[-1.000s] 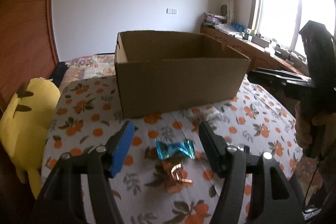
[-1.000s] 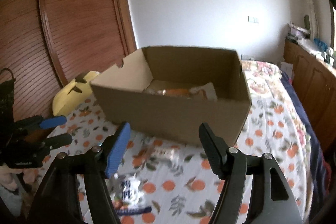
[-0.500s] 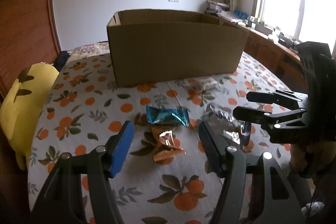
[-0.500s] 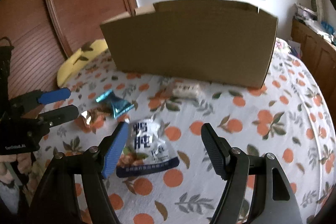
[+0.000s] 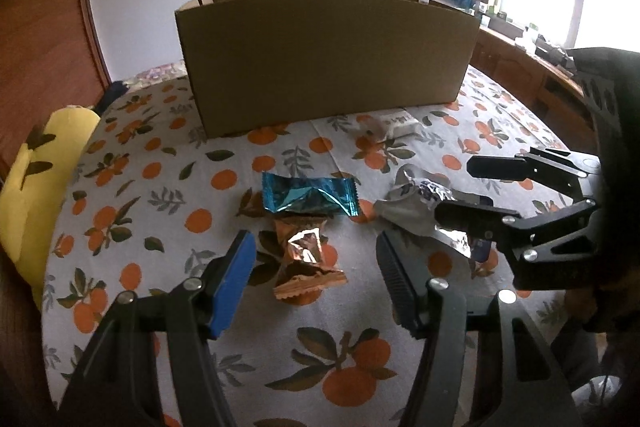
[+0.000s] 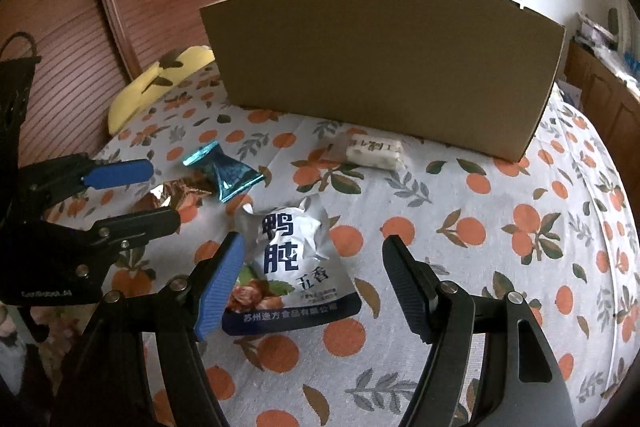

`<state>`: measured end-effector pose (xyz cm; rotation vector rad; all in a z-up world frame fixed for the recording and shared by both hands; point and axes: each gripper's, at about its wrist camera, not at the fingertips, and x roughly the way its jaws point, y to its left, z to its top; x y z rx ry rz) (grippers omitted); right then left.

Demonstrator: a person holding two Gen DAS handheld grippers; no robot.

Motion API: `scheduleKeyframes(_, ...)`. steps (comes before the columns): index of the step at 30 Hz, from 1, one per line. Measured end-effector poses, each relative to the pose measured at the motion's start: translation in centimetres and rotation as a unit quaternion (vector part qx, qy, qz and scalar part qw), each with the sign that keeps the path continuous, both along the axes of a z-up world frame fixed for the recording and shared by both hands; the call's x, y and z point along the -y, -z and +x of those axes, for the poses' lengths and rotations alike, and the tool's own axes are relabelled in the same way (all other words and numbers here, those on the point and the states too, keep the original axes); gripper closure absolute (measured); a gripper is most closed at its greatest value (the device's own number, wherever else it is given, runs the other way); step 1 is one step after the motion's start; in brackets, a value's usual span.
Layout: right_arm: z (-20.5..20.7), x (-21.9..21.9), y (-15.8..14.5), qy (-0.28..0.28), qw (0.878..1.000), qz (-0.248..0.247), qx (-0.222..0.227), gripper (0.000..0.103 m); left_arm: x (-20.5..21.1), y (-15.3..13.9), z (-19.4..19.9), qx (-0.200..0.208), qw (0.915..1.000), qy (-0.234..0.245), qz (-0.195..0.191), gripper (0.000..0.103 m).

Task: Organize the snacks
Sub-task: 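Return the right tool to the white duck pouch while the left tool reaches the copper candy, then grasp the white duck pouch with the right tool while the left tool grasps the copper candy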

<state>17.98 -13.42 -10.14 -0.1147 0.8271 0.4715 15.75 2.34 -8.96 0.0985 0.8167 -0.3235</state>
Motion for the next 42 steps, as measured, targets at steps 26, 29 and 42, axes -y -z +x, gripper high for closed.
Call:
scheduleKeyframes(26,0.2,-0.2,0.3,-0.012,1.0,-0.002,-0.009,0.03,0.0,0.9,-1.8,-0.006,0.9996,0.012,-0.025,0.082)
scheduleKeyframes(29,0.2,-0.5,0.3,-0.015,1.0,-0.007,-0.011,0.03,-0.1,0.9,-2.2,-0.005,0.9996,0.011,-0.027,0.082)
scheduleKeyframes(42,0.1,-2.2,0.9,-0.041,0.998,-0.052,-0.02,0.03,-1.4,0.6,-4.5,0.009,0.9982,0.004,-0.059,0.082)
